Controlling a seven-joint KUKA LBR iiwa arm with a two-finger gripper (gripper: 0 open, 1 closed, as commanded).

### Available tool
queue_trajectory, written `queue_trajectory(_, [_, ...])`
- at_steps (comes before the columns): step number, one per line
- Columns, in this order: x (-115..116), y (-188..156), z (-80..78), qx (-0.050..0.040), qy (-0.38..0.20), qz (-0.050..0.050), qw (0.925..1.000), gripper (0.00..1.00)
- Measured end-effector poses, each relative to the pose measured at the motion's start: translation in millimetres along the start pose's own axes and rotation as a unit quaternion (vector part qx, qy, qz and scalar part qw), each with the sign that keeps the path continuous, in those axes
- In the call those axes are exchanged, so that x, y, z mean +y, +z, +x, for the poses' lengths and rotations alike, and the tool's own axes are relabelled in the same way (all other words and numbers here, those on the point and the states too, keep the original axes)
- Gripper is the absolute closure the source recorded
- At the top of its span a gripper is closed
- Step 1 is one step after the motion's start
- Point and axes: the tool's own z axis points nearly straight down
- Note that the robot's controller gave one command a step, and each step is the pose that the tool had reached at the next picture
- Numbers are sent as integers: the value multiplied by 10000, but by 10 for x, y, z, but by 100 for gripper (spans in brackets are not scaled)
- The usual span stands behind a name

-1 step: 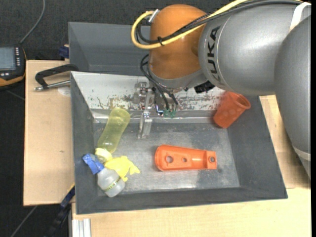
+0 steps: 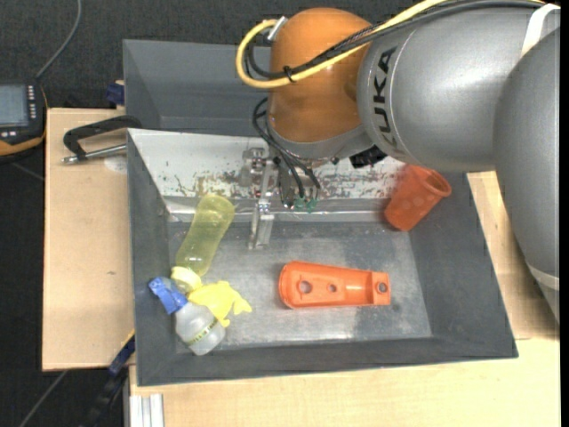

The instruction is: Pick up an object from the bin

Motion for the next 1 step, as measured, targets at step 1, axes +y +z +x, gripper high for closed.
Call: queue_trajectory(1, [-477,488,118,-20,-301,-9,9995,0])
